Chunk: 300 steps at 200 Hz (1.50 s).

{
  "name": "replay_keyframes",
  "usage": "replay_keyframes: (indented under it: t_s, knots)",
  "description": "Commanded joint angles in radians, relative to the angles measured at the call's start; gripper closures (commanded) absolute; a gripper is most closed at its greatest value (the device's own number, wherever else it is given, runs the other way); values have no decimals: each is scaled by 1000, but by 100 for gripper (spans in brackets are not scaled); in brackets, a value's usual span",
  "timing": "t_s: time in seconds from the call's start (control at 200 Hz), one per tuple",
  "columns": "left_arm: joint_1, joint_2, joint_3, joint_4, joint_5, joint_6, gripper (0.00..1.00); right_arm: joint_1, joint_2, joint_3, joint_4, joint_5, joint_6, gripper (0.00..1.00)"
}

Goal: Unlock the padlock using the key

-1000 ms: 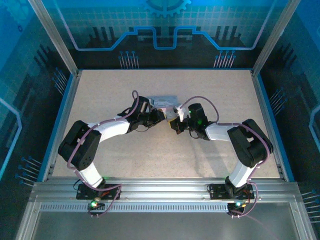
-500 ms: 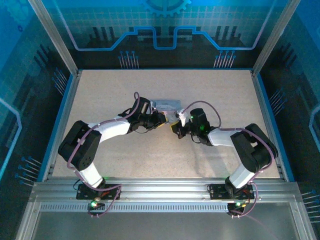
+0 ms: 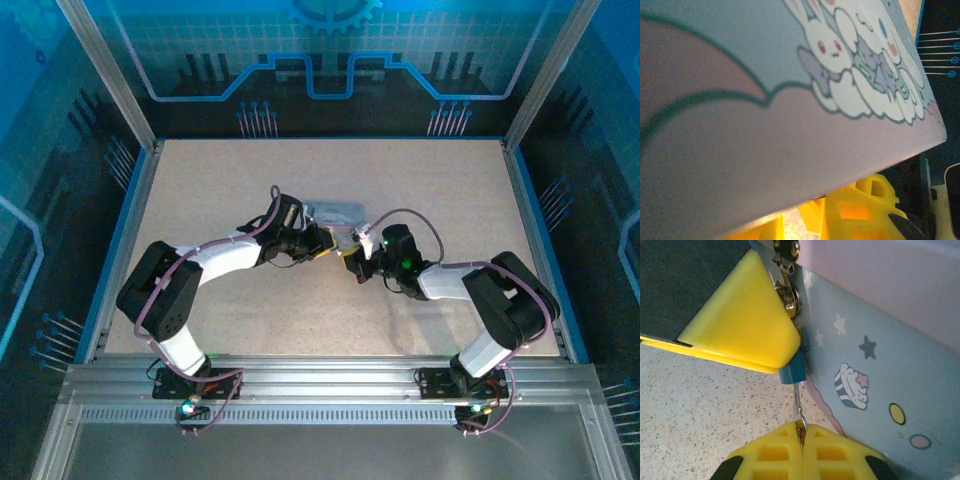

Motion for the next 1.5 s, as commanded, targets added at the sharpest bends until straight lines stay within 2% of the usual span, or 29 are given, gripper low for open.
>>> replay_keyframes:
  t_s: [0.0, 0.9, 1.276, 1.496]
  knots:
    - [-17, -12, 25, -48, 110, 23, 83, 3, -17, -19, 49, 85, 15, 100]
    - [-12, -15, 21, -49, 102, 29, 82, 20, -20, -73, 36, 107, 18, 100]
    - [-1, -28, 23, -66, 108, 40, 83, 20, -104, -86, -2, -32, -21, 100]
    - [1, -30, 23, -65, 108, 39, 83, 26, -106, -55, -28, -70, -31, 100]
